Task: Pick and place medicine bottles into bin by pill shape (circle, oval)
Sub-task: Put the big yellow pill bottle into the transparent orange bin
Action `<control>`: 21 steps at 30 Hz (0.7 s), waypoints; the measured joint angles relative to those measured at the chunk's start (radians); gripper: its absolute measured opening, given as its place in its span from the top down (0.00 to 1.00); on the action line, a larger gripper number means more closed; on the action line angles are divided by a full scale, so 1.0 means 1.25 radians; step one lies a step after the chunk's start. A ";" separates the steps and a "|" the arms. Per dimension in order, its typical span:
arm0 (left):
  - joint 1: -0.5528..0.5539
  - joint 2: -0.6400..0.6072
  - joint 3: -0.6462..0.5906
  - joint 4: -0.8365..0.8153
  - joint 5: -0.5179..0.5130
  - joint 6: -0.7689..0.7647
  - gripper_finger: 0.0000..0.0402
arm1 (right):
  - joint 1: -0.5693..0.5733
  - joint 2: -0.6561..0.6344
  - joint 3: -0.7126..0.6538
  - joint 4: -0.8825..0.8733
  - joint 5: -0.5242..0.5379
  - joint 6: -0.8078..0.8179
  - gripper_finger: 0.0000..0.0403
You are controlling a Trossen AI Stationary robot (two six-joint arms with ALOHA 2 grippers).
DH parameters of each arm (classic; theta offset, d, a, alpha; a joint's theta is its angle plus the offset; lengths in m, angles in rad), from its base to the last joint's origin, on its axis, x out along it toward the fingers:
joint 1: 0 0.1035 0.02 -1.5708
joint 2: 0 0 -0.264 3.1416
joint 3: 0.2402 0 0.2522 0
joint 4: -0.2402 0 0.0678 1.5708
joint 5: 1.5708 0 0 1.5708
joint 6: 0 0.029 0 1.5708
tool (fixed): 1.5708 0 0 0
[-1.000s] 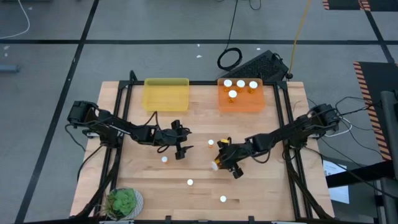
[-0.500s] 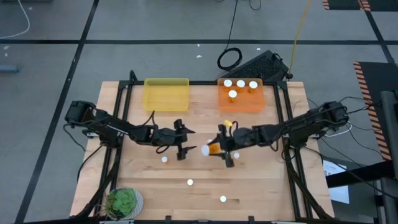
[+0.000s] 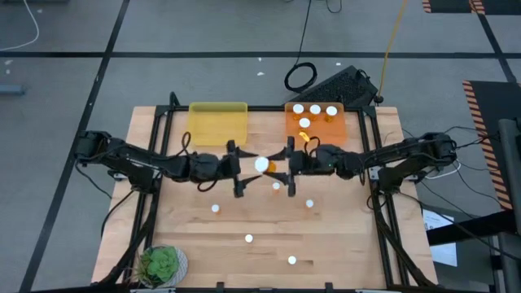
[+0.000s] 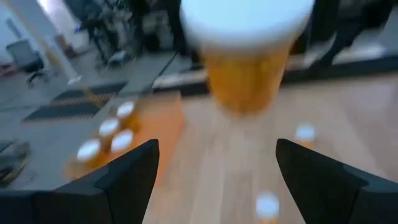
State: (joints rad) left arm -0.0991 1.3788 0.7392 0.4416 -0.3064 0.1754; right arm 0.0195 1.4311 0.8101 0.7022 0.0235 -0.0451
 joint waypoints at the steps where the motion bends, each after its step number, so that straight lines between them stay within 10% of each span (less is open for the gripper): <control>1: 0.013 0.000 0.011 0.002 0.023 -0.001 0.18 | -0.008 0.000 0.000 0.013 0.000 0.005 0.51; 8: 0.077 0.033 0.064 0.000 0.169 -0.075 0.18 | -0.038 -0.001 -0.049 0.137 0.000 0.053 0.51; 21: 0.087 0.092 0.062 0.158 0.162 -0.129 0.18 | -0.052 0.032 -0.114 0.320 0.001 0.087 0.51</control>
State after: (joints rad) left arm 0.0101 1.4939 0.8169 0.6387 -0.1043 0.0147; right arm -0.0456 1.4710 0.6670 1.1024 0.0251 0.0639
